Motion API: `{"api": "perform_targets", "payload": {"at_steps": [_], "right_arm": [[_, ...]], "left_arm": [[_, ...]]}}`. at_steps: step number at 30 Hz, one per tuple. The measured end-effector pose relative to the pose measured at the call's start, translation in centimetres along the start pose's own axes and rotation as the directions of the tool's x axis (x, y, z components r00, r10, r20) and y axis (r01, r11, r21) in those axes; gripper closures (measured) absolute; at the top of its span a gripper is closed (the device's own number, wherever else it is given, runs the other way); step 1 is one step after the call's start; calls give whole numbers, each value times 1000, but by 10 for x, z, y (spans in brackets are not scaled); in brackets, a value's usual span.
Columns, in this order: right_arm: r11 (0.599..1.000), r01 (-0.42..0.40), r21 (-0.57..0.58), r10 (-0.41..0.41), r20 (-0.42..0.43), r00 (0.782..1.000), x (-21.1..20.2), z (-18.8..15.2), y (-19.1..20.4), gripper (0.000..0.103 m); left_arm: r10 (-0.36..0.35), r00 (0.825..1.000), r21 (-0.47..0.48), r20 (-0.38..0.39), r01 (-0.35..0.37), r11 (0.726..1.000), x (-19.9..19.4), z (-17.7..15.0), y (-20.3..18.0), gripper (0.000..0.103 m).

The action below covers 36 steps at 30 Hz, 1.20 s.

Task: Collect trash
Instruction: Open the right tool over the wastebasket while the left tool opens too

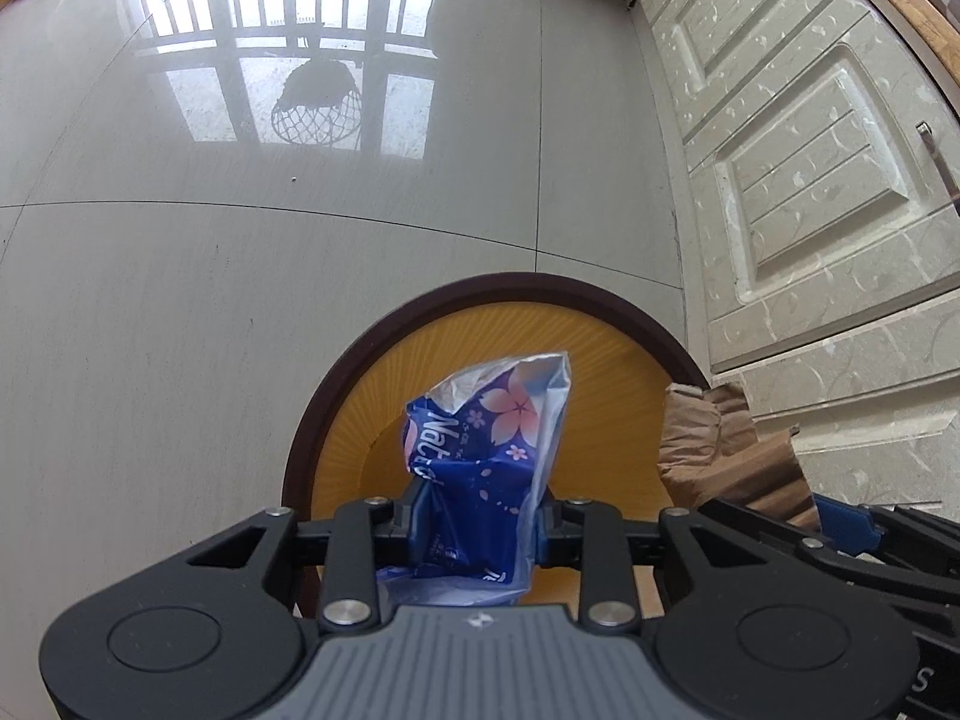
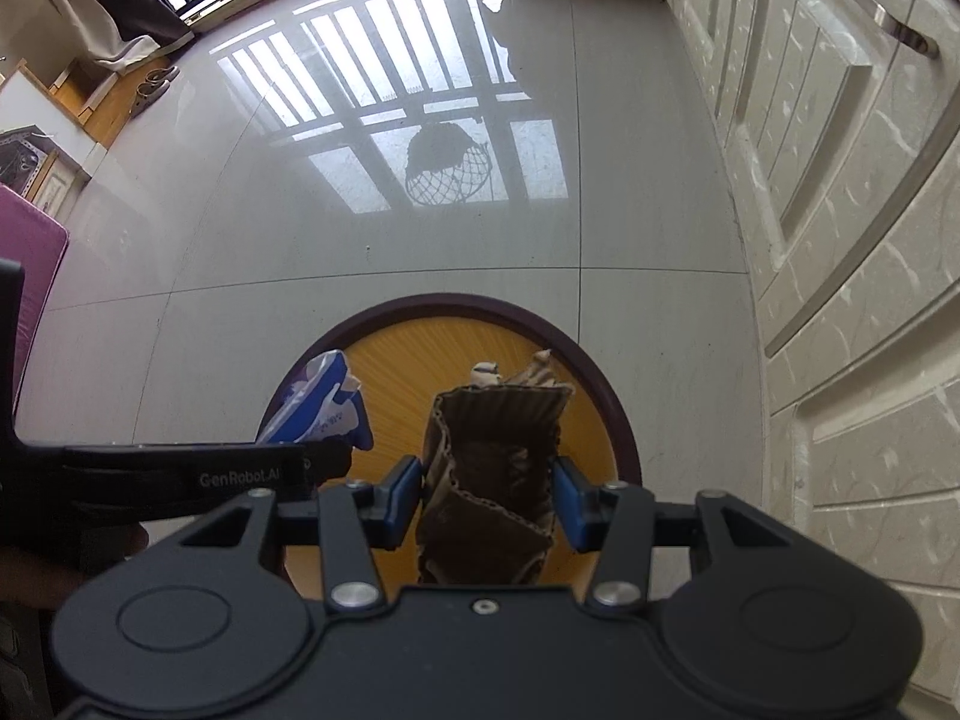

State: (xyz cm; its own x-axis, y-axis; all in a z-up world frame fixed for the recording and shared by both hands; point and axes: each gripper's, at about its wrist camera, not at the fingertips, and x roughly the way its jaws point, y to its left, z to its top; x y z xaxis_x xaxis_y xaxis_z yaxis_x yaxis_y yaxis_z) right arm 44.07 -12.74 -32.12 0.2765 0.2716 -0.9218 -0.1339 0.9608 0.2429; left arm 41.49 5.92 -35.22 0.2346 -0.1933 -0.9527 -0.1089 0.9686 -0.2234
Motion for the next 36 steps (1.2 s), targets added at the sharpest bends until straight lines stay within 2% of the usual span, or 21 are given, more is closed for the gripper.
{"api": "perform_targets", "payload": {"at_steps": [7,13,19,21,23,25,30,32,36], "right_arm": [[1000,-19,3,19,-13,1000,9,3,-4,54],[1000,5,-3,-5,-34,999,16,3,-6,52],[1000,20,-7,-20,-51,998,23,-1,-6,43],[1000,29,-8,-29,-47,998,23,-1,-7,36],[999,39,-11,-39,-52,998,24,-1,-8,24],[999,46,-21,-47,-57,997,25,-1,-8,20],[995,72,-62,-76,-70,995,23,-4,-5,16],[994,78,-71,-83,-73,994,22,-5,-4,11],[992,94,-81,-100,-69,993,17,-9,-3,9]], "left_arm": [[5,1000,-23,-14,-5,1000,5,1,3,45],[27,999,-8,-43,-27,1000,7,0,3,22],[77,996,1,-49,-77,997,5,1,5,17],[82,995,0,-52,-82,997,5,2,7,15],[87,995,2,-51,-87,996,4,2,9,12],[92,994,7,-51,-92,996,2,2,10,11],[80,996,19,-46,-79,997,-1,1,9,9],[76,996,18,-39,-75,997,-3,1,9,9],[67,997,30,-25,-66,997,-9,1,6,6]]}}
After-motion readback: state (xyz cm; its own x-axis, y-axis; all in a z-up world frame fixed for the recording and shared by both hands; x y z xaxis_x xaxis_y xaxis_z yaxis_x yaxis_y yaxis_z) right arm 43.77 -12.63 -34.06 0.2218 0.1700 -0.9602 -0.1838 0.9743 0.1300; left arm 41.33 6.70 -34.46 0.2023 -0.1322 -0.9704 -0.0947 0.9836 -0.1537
